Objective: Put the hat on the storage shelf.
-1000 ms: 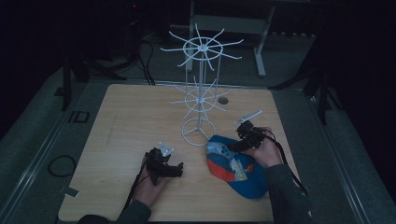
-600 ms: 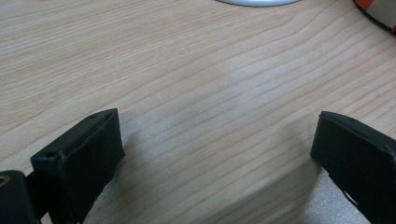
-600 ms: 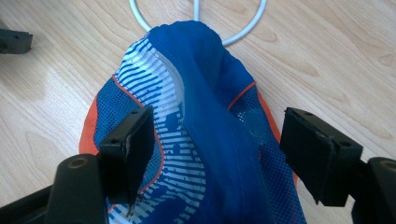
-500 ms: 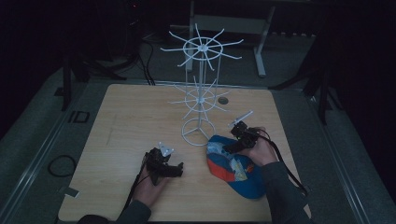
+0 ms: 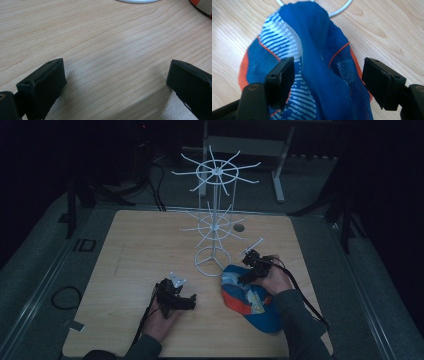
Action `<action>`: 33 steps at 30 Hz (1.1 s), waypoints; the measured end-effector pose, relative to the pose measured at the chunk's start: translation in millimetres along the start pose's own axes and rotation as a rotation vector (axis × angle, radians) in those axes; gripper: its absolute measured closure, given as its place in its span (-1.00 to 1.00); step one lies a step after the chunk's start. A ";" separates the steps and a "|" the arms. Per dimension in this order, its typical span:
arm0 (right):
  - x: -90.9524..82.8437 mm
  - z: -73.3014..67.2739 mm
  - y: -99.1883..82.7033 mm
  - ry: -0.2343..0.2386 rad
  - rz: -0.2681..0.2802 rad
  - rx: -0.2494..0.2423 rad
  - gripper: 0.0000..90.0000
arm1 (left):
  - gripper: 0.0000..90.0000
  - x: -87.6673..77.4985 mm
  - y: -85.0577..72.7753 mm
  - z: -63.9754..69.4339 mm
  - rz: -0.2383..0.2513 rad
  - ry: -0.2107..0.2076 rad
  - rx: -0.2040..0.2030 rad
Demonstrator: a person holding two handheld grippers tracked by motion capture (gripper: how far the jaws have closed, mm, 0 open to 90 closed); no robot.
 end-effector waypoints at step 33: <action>-24.2 -12.9 -7.5 0.041 0.060 -0.066 0.95 | -0.94 0.2 0.1 0.1 0.002 0.001 -0.003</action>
Point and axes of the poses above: each handheld gripper's, and its own axes: x roughly forward along the jaws, y roughly out of its top, z roughly to its right, the point moved 5 cm from there along x, roughly forward along the jaws, and after that the axes turned 7 degrees about y, right-handed, at the moved point
